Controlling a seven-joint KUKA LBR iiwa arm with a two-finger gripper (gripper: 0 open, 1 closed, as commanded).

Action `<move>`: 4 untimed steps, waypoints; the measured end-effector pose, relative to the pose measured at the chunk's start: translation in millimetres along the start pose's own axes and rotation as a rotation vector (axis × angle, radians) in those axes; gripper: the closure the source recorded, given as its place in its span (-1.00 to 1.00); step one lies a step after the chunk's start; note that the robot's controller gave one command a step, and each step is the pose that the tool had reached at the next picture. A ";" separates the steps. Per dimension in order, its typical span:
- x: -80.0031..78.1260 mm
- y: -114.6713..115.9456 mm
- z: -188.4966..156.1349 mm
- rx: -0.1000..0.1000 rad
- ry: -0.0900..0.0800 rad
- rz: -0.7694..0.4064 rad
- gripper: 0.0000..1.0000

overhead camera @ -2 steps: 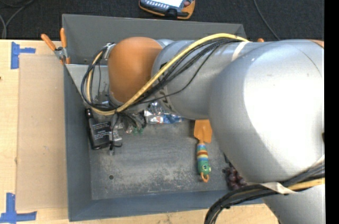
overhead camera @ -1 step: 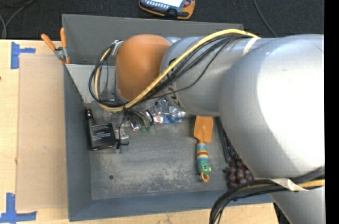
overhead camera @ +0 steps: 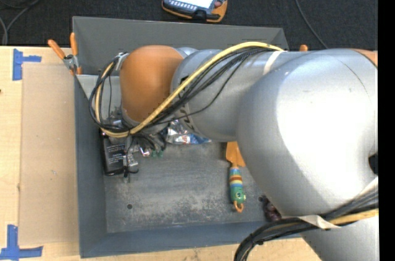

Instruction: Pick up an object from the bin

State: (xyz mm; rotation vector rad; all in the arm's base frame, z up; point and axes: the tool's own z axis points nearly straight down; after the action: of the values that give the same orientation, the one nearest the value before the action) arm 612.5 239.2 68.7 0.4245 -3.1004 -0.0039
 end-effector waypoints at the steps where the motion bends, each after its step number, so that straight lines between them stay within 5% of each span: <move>1: -6.3 2.7 -0.8 0.002 -0.007 0.138 -1.00; 2: -1.2 -0.2 -0.3 -0.001 -0.003 0.013 1.00; 4: 1.6 -0.2 -24.8 0.000 0.005 0.013 1.00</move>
Offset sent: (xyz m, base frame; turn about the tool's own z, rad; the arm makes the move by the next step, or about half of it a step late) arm 0.0005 0.0002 0.0002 0.0105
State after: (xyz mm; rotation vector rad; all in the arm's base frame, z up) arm 611.3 238.6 93.5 0.4038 -3.0983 -0.0030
